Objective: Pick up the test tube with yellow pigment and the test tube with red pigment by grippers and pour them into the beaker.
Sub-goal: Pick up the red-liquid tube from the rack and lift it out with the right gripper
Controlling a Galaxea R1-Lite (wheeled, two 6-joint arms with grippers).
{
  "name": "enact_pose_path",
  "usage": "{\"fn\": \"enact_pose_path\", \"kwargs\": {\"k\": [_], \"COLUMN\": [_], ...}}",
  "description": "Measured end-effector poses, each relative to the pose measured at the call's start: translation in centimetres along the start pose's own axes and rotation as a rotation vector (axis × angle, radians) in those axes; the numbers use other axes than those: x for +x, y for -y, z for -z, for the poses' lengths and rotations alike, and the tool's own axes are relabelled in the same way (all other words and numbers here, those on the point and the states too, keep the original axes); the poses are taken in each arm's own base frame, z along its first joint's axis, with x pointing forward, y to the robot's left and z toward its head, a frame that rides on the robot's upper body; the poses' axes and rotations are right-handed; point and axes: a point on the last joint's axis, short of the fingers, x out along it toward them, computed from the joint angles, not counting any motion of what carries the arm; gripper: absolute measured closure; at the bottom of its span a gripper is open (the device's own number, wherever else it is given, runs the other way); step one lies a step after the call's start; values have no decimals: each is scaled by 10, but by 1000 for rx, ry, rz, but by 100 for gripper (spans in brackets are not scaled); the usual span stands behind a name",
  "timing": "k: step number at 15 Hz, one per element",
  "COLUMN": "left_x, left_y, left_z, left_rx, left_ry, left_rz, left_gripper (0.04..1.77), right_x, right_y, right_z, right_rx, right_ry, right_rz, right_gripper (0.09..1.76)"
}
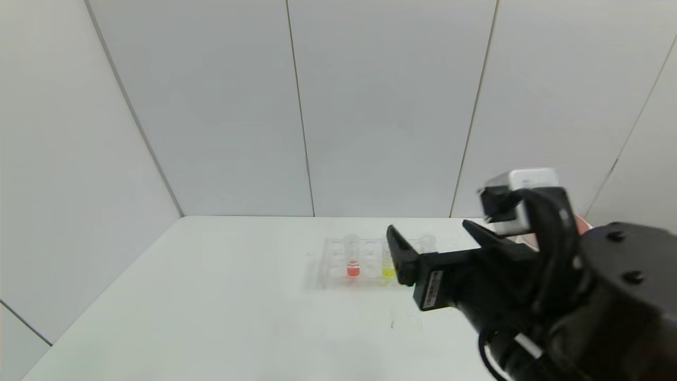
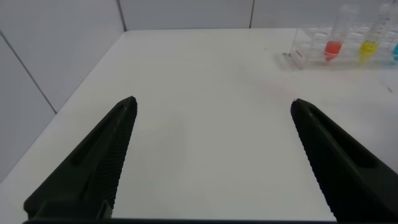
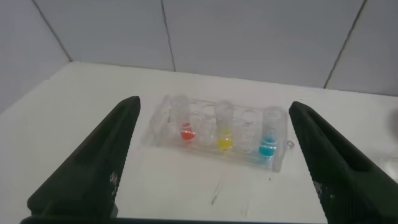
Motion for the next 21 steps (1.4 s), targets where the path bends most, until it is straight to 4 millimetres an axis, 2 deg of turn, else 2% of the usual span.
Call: {"fn": "enact_pose_path", "kwargs": {"k": [3,5,9,15,21], "left_x": [0,0,0,0,0], "left_y": [0,0,0,0,0], "left_z": [0,0,0,0,0], "left_rx": [0,0,0,0,0], "left_ry": [0,0,0,0,0], "left_rz": [0,0,0,0,0], "left_gripper": [5,5,5,5,5], "right_x": [18,33,75,129,155], "right_y": [-22,-36,-53,-49,-54], "right_z": [27,38,57,97,117], "right_rx": [-48,-56,-39,-37,-44], "right_ry": [-36,-40,-39,-68,-76], "right_rz": [10,14,56,142,156], "right_gripper": [14,14,14,14,14]}}
